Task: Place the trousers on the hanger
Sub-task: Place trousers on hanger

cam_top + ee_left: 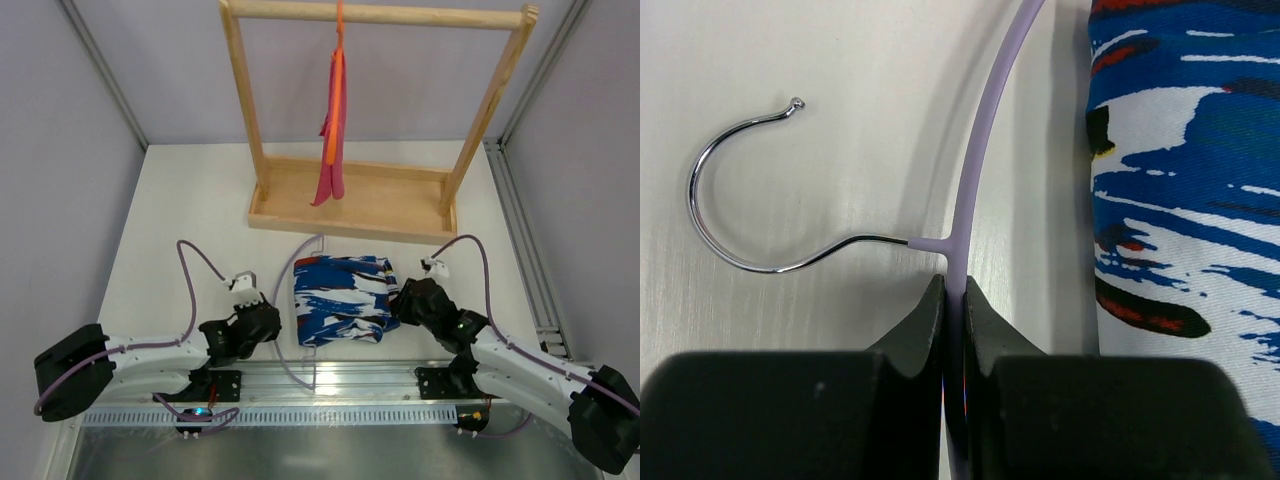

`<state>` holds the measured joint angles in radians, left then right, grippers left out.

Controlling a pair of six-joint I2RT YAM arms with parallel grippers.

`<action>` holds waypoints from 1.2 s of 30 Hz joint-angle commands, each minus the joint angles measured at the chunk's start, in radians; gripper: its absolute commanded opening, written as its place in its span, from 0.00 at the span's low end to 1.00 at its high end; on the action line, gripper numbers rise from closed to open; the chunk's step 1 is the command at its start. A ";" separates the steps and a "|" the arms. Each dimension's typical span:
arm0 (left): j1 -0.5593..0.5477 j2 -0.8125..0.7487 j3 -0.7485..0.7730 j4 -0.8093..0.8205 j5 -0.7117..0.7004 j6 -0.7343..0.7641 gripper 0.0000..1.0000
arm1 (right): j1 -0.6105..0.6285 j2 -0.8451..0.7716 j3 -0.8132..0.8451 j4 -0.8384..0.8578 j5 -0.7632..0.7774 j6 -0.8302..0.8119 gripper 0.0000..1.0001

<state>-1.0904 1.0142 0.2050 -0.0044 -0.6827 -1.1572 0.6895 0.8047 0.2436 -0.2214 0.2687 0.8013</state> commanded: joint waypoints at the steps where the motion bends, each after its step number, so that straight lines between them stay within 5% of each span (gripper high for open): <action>1: 0.001 -0.026 -0.019 0.046 0.040 0.045 0.00 | 0.011 -0.073 -0.108 0.172 -0.134 0.079 0.28; 2: 0.001 -0.037 -0.021 0.052 0.029 0.045 0.00 | 0.027 -0.103 -0.128 0.172 -0.128 0.114 0.15; 5: 0.018 -0.028 -0.009 0.099 -0.026 0.079 0.00 | 0.135 -0.244 -0.205 0.119 -0.065 0.271 0.04; 10: 0.024 0.061 0.011 0.207 -0.023 0.107 0.00 | 0.434 -0.416 -0.270 0.028 0.127 0.516 0.04; 13: 0.024 0.125 -0.045 0.303 0.011 -0.001 0.00 | 0.505 -0.379 -0.215 -0.001 0.202 0.561 0.05; 15: 0.024 0.159 -0.091 0.358 0.006 -0.050 0.00 | 0.507 -0.336 -0.184 -0.012 0.199 0.553 0.12; 19: 0.024 0.202 -0.088 0.343 0.002 -0.068 0.00 | 0.515 -0.256 -0.090 -0.116 0.198 0.585 0.53; 22: 0.024 0.192 -0.087 0.334 -0.011 -0.065 0.01 | 0.521 -0.291 -0.060 -0.217 0.222 0.601 0.64; 28: 0.023 0.161 -0.093 0.293 -0.029 -0.064 0.00 | 0.519 -0.484 0.020 -0.433 0.264 0.598 0.67; 36: 0.024 0.126 -0.096 0.265 -0.035 -0.065 0.01 | 0.521 -0.428 0.117 -0.345 0.170 0.595 0.68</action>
<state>-1.0664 1.1465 0.1341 0.3382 -0.6907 -1.2060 1.2030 0.3336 0.3004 -0.6052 0.4686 1.3842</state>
